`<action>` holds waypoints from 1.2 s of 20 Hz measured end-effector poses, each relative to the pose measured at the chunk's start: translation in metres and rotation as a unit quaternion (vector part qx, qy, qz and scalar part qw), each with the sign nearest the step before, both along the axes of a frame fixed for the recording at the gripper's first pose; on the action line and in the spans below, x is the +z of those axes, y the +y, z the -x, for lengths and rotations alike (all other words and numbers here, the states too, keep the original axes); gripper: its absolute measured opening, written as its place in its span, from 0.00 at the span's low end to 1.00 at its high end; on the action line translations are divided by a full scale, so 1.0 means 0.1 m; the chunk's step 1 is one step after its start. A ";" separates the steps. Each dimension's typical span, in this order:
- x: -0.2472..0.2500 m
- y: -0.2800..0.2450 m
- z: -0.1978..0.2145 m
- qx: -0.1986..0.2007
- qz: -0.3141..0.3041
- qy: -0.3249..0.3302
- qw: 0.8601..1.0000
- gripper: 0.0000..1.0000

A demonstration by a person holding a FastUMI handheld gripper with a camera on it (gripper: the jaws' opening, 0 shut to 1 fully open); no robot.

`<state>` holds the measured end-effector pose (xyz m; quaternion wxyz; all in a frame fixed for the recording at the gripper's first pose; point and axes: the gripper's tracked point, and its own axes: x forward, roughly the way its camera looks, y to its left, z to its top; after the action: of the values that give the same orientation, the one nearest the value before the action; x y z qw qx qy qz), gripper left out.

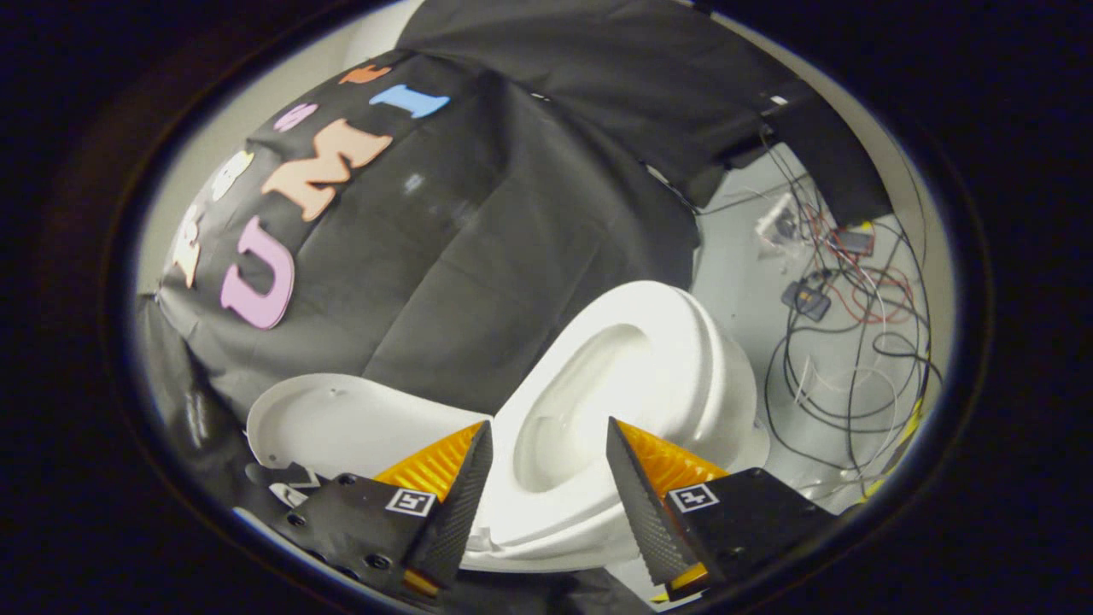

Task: Open the toilet lid.

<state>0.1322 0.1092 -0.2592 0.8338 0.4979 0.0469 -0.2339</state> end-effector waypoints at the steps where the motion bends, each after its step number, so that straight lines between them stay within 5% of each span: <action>1: -0.12 -0.07 0.05 -0.016 -0.018 0.018 1.000 0.70; 6: -0.20 -0.08 0.13 -0.027 -0.045 0.034 0.998 0.03; 16: 0.49 -0.03 -0.04 0.019 0.081 0.054 0.995 0.03; 24: 1.82 0.50 -0.54 0.077 0.265 0.030 0.961 0.03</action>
<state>0.1859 0.1589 -0.0768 0.9494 0.2471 0.0465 -0.1882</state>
